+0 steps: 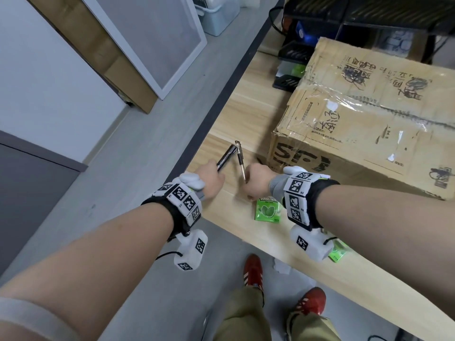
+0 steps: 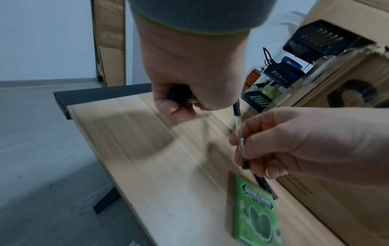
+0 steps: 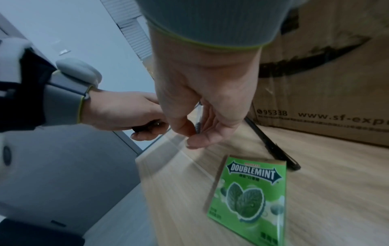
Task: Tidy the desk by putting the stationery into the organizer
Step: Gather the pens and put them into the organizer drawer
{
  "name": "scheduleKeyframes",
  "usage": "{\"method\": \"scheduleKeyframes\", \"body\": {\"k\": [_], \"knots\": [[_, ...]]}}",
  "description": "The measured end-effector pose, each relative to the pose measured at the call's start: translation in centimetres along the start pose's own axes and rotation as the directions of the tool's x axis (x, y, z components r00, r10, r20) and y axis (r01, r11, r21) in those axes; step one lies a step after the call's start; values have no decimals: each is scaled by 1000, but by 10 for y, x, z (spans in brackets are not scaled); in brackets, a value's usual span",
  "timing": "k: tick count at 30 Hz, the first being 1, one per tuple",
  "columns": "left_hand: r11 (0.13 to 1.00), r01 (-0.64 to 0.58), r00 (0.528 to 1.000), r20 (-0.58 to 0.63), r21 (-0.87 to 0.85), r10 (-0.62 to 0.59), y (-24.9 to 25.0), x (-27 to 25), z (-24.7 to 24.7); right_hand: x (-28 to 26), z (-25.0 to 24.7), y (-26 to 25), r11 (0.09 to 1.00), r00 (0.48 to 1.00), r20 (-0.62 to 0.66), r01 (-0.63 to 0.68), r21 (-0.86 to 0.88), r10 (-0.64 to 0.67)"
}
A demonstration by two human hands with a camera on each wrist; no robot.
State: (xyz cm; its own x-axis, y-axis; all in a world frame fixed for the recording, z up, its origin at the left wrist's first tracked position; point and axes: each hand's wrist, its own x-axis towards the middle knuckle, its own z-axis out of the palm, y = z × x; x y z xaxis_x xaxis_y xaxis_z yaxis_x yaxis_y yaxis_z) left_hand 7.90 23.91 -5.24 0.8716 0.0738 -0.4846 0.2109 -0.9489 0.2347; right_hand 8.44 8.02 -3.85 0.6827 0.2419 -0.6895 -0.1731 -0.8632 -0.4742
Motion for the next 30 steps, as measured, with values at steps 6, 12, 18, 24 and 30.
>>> {"method": "scheduleKeyframes", "body": {"k": [6, 12, 18, 24, 30], "knots": [[980, -86, 976, -213, -177, 47, 20, -10, -46, -32, -25, -25, 921, 996, -17, 86, 380, -86], [944, -256, 922, -347, -207, 173, 73, -33, -106, -80, -77, -39, 716, 986, -71, 156, 680, -148], [874, -450, 861, -347, -182, 371, 159, -58, -145, -130, -142, -5, 611, 972, -212, 227, 758, -97], [773, -627, 777, -152, -97, 611, 278, -88, -131, -185, -195, 73, 575, 903, -429, 346, 741, 9], [665, -747, 665, 16, -18, 747, 372, -108, -94, -229, -210, 164, 571, 790, -576, 378, 729, 212]]}}
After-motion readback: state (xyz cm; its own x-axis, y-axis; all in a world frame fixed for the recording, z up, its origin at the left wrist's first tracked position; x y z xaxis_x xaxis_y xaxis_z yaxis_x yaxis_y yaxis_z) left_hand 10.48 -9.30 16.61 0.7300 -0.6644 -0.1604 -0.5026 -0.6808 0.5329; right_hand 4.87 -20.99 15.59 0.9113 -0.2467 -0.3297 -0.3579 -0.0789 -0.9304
